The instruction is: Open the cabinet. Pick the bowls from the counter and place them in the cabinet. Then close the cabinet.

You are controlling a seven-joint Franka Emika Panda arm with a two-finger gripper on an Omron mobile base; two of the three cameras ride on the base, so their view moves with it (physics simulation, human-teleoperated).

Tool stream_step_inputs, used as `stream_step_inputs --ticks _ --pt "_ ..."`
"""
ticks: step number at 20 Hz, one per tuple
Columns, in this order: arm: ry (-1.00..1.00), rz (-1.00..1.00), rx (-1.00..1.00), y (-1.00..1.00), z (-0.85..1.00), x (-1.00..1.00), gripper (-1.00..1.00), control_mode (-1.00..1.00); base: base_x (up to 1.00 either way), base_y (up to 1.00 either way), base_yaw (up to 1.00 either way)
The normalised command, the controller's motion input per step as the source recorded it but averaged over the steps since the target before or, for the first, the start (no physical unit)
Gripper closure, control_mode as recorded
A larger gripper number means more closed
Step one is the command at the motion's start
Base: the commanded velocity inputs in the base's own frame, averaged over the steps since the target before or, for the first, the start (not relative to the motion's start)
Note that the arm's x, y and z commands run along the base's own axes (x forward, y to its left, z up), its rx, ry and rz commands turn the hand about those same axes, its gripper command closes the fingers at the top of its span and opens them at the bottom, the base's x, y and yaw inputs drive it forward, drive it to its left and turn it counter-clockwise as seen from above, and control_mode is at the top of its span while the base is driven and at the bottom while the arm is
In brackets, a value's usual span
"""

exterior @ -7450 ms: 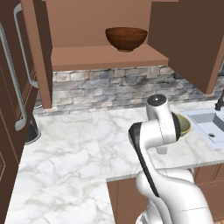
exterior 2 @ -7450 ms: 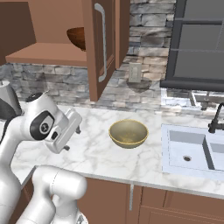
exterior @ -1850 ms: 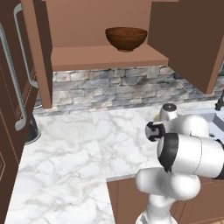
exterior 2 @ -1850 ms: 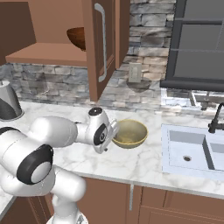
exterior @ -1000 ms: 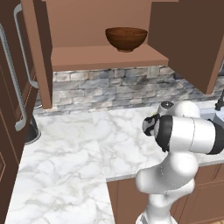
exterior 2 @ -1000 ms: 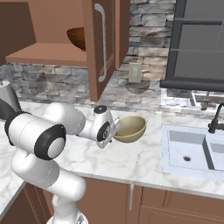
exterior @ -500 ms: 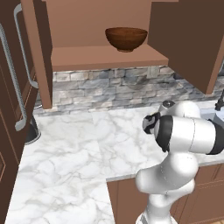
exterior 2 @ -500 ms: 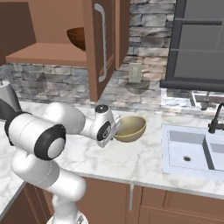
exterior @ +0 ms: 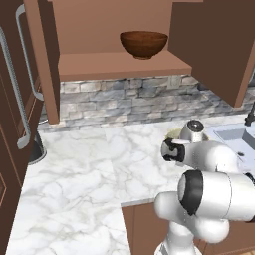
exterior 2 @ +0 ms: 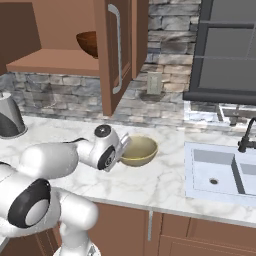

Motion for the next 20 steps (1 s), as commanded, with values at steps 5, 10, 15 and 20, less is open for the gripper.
stream_step_inputs --ticks 5,10,15,20 --pt "-0.35 0.00 0.00 0.32 0.58 -0.48 1.00 -1.00 0.00 0.00 0.00" --pt "-0.26 0.01 0.00 0.45 0.63 -0.43 1.00 -1.00 0.00 0.00 0.00" --pt "-0.08 0.05 0.00 0.53 0.69 -0.48 1.00 -1.00 0.00 0.00 0.00" --pt "0.01 0.09 0.00 0.59 0.55 -0.46 1.00 -1.00 0.00 0.00 0.00"
